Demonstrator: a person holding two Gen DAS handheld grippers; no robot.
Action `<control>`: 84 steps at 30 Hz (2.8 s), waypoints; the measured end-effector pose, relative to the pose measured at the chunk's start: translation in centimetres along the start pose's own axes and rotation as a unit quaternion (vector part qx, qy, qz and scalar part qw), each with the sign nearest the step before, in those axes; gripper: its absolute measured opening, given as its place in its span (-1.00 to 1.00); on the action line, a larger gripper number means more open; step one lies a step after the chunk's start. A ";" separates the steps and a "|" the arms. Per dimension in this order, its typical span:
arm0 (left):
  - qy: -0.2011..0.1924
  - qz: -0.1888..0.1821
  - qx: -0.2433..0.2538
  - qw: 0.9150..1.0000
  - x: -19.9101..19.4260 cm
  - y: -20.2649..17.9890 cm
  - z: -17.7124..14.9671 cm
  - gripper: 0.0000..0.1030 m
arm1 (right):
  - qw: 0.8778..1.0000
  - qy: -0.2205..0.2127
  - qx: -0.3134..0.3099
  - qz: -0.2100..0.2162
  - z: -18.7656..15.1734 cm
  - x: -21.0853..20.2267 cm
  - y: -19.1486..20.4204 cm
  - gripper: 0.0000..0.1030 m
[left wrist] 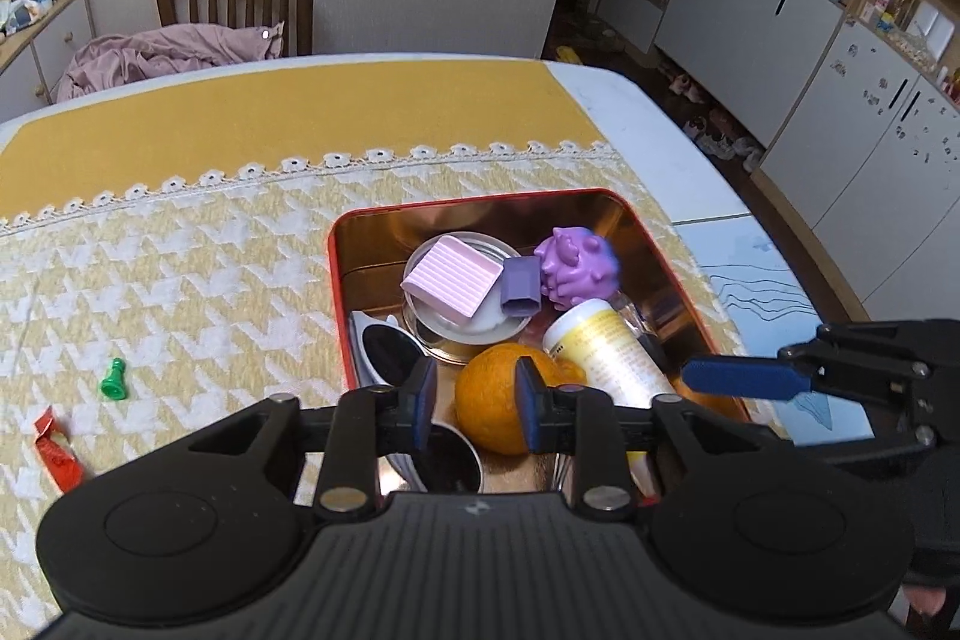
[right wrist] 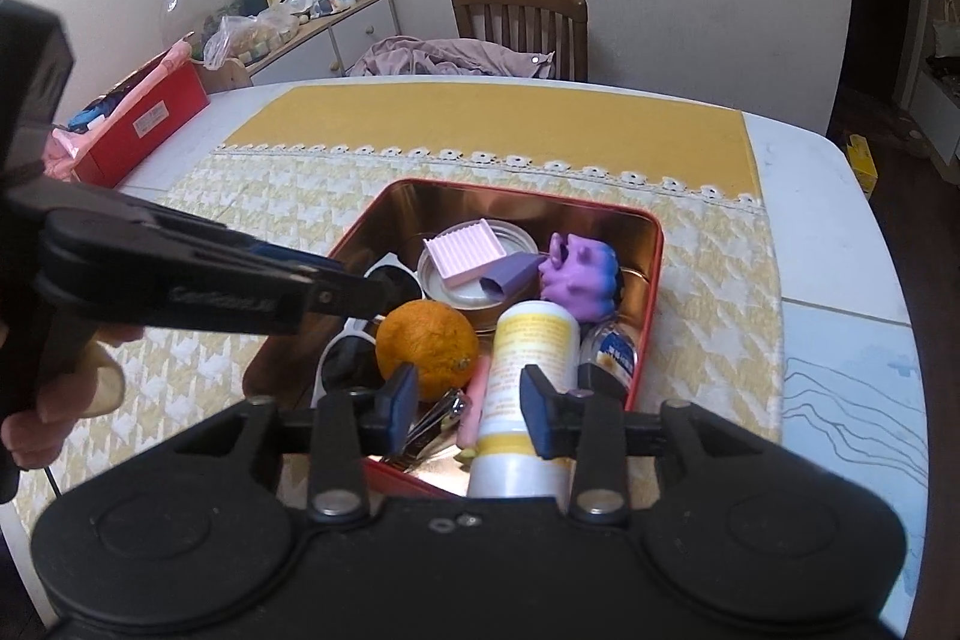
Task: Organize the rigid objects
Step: 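Lower both grippers into the red box and open them, releasing sunglasses and clipper, then move both open grippers back to the red candy and green pawn, then grasp the red candy wrapper with the left gripper while the right grasps the green pawn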
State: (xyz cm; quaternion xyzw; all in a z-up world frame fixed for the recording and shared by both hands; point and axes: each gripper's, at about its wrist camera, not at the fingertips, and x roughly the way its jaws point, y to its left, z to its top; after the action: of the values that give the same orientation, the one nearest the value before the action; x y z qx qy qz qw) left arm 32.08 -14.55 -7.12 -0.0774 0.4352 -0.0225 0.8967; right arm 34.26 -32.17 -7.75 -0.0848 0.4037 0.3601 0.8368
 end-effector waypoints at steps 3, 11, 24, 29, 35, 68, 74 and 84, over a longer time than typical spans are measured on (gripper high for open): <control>-0.011 -0.005 -0.002 1.000 -1.2 0.5 -0.6 -0.04 | 1.000 -0.001 -0.003 0.003 0.0 -0.4 0.4 -0.12; -0.043 -0.010 -0.009 0.999 -4.9 3.7 -2.5 0.11 | 1.000 -0.014 -0.019 0.001 0.3 -1.4 3.5 0.26; -0.092 0.038 0.039 0.994 -9.6 12.7 -5.9 0.63 | 0.999 -0.038 0.002 -0.024 2.1 0.5 10.9 1.00; -0.092 0.046 0.026 0.994 -9.7 16.4 -6.5 0.64 | 0.999 -0.037 0.026 -0.024 3.5 2.7 13.5 1.00; -0.082 0.059 -0.007 0.995 -8.7 20.0 -6.9 0.64 | 0.998 -0.024 0.057 -0.034 5.4 6.6 15.8 1.00; -0.040 0.097 -0.099 0.990 -0.9 22.6 -7.5 -0.16 | 0.993 0.086 0.023 -0.076 8.7 21.3 21.1 -0.34; -0.040 0.085 -0.087 0.992 -0.7 22.4 -7.5 -0.37 | 0.993 0.095 0.017 -0.073 8.1 21.5 21.1 -0.72; -0.035 0.070 -0.094 0.993 -1.1 23.2 -7.5 -0.63 | 0.994 0.078 0.029 -0.069 7.9 20.0 20.1 -0.74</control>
State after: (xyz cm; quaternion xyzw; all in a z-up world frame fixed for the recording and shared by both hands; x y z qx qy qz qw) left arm 24.93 7.58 -14.54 -0.1312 0.4079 0.0837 0.8997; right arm 33.89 -3.45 -14.25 -0.1163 0.4711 0.2821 0.8276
